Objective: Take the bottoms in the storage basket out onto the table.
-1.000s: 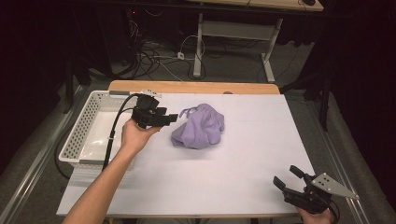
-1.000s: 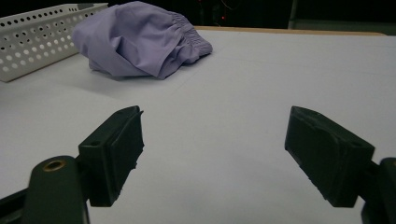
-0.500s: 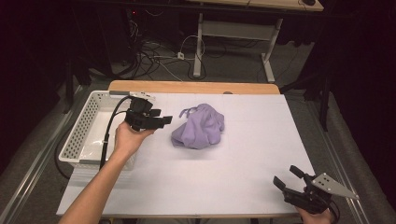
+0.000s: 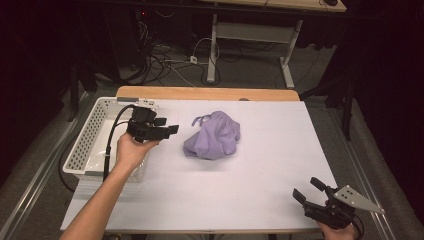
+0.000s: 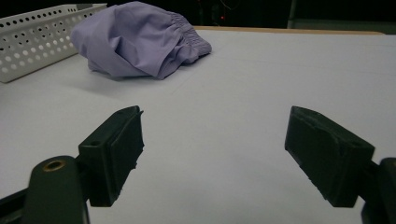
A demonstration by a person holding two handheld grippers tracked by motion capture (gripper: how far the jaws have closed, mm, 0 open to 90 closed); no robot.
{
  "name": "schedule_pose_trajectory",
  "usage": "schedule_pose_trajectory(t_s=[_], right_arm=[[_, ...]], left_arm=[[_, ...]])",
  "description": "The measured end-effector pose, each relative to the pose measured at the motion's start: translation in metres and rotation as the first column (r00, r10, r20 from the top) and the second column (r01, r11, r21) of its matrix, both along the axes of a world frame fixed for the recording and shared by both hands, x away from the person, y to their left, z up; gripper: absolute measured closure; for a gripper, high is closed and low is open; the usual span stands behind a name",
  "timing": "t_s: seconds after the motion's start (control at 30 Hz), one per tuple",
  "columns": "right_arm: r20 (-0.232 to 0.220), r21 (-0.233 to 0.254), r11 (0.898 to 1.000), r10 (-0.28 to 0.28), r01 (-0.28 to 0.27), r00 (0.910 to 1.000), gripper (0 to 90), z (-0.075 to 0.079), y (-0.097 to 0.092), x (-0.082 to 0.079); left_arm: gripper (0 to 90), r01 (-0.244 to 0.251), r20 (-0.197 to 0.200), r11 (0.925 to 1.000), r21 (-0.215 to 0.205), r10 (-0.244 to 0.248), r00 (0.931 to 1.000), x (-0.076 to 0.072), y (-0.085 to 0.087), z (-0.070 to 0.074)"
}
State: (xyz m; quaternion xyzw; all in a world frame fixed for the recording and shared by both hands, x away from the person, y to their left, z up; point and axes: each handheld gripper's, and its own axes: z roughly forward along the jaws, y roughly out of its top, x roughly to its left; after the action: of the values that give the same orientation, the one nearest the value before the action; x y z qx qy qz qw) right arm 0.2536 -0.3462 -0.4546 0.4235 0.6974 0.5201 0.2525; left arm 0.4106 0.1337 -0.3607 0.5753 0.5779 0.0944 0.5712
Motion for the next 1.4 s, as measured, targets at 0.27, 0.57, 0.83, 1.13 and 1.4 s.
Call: schedule_pose_trajectory(t_s=[0.27, 0.57, 0.83, 1.13, 1.4], right_arm=[[0.000, 0.000, 1.000, 0.000, 0.000, 1.0000, 20.2, 0.000, 0.000, 0.000], [0.000, 0.003, 1.000, -0.002, 0.002, 1.0000, 20.2, 0.000, 0.000, 0.000], [0.001, 0.003, 1.000, -0.001, 0.001, 1.0000, 20.2, 0.000, 0.000, 0.000], [0.001, -0.002, 1.000, 0.000, 0.000, 1.0000, 20.2, 0.000, 0.000, 0.000], [0.000, -0.001, 1.000, -0.002, 0.002, 1.0000, 20.2, 0.000, 0.000, 0.000]], left_arm=[[41.1, -0.010, 0.009, 0.9999, -0.004, 0.010, 0.9999, -0.004, 0.006, 0.002], [41.1, -0.018, 0.022, 0.9998, 0.006, 0.018, 0.9996, -0.007, 0.011, 0.003], [41.1, -0.024, 0.032, 0.9997, 0.003, 0.023, 0.9992, -0.012, 0.017, 0.004], [41.2, -0.026, 0.022, 0.9996, 0.009, 0.026, 0.9994, -0.018, 0.027, 0.000], [41.1, -0.036, 0.040, 0.9993, 0.006, 0.035, 0.9986, -0.025, 0.033, 0.001]])
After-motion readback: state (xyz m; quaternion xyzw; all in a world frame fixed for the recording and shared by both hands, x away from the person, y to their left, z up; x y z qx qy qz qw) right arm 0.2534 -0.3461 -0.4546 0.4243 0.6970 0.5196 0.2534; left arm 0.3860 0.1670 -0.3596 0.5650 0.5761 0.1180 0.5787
